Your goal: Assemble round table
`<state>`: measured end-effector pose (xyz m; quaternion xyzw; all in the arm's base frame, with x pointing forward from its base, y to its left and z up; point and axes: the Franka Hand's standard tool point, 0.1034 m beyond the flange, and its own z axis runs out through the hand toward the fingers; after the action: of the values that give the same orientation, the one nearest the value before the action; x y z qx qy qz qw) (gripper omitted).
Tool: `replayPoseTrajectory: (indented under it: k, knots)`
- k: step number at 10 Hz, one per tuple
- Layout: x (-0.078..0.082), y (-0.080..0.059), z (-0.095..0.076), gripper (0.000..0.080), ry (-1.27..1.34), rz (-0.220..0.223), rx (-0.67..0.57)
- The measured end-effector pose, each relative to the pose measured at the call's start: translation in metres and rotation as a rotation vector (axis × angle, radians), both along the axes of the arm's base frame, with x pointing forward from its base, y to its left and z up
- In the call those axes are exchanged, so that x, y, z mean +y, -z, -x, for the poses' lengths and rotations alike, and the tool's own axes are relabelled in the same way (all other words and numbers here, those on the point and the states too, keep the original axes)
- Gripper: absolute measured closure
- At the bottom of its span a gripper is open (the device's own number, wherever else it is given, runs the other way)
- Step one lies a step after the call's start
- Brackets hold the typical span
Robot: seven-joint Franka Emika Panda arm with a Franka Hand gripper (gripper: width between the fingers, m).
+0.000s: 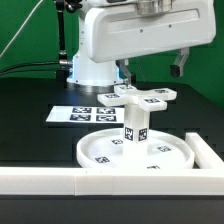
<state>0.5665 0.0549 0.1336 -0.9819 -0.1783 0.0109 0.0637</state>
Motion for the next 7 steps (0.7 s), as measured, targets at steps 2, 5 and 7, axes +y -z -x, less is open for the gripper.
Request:
replayPoseTrajectory:
  k: [2,5,7]
  knots:
    - [-0.0022,-0.0002,-0.0004,0.0151,-0.168,0.015,-0.018]
    - [-0.005,-0.0004,-0.0009,0.0151,-0.402,0.008,-0.043]
    - [-0.0062,-0.0003,-0.0009,0.0151,-0.506,0.004,-0.054]
